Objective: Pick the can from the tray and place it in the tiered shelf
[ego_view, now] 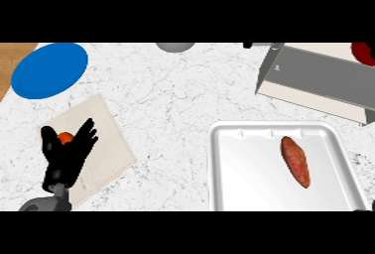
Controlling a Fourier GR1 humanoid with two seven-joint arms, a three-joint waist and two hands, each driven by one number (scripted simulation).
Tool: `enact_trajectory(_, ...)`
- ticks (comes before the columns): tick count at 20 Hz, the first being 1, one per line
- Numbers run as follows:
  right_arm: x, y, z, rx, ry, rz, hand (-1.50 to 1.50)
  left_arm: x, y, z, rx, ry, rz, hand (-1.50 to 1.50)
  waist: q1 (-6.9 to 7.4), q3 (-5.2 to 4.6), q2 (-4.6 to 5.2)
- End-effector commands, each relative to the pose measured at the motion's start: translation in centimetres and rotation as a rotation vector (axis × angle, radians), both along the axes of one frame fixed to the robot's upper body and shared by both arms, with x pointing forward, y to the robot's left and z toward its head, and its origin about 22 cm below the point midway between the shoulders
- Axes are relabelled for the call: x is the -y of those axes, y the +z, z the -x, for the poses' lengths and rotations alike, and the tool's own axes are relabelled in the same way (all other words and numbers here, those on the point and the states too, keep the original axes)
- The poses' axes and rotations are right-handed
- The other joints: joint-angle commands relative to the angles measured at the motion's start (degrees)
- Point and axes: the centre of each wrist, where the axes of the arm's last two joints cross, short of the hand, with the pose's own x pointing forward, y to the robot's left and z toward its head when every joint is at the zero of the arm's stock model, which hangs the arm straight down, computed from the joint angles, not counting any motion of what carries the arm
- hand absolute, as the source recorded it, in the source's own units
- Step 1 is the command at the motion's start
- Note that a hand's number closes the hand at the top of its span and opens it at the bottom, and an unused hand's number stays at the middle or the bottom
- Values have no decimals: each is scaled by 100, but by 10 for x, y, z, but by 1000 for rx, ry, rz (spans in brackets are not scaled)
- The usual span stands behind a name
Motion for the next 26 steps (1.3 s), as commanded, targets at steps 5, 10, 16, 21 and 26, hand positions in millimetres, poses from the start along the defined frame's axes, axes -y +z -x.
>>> enact_trajectory(5,51,51,-38,-30,-80,-8,150,-8,-2,5,-7,2,-15,0,44,-2,19)
enact_trajectory(10,81,41,-60,-64,-45,-7,150,-7,5,-2,-4,-8,4,0,33,1,21)
enact_trajectory(16,97,28,-88,-115,-13,53,150,-10,5,-7,-6,-6,-1,0,50,0,26)
enact_trajectory(21,103,-7,-112,-110,-30,96,150,-9,1,-9,-18,-18,17,0,54,0,36)
enact_trajectory(26,120,-7,-131,-97,-50,89,150,6,9,0,9,-25,10,0,132,3,42)
